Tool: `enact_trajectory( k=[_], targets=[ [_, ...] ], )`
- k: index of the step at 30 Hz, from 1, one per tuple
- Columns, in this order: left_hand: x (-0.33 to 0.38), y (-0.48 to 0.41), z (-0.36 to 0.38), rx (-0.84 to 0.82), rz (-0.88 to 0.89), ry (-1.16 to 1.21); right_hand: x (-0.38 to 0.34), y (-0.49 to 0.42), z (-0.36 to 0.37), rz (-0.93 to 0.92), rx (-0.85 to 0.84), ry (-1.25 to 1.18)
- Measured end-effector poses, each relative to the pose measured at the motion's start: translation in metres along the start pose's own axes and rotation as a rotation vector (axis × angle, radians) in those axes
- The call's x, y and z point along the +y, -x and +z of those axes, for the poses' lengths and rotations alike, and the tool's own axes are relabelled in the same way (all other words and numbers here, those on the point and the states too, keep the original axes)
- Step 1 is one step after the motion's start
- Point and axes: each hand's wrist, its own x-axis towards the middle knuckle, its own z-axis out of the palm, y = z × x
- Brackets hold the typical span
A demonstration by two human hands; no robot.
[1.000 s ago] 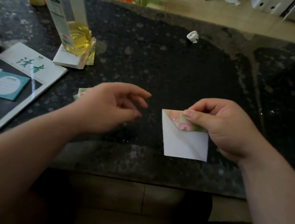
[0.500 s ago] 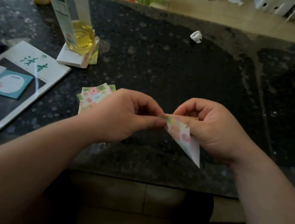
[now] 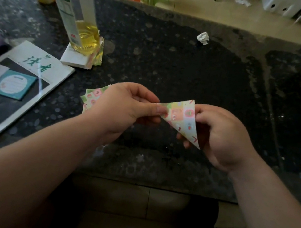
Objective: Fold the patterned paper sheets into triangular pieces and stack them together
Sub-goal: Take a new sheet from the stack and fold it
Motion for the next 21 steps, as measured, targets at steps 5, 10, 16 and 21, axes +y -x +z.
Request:
enact_trajectory(
  k=[5,10,16,21],
  targets=[
    [0.001,0.002,0.004,0.052,-0.016,0.041,0.001,0.000,0.003,-0.045,0.074,0.014],
    [-0.002,0.001,0.004,0.094,-0.010,0.037,0.002,0.000,0.004,-0.064,0.103,0.101],
    [-0.001,0.003,0.004,-0.041,-0.084,0.078,0.011,-0.007,0.007,-0.090,0.234,0.168],
    [0.000,0.003,0.001,-0.104,-0.055,0.040,0.008,-0.007,0.008,-0.085,0.253,0.105]
  ],
)
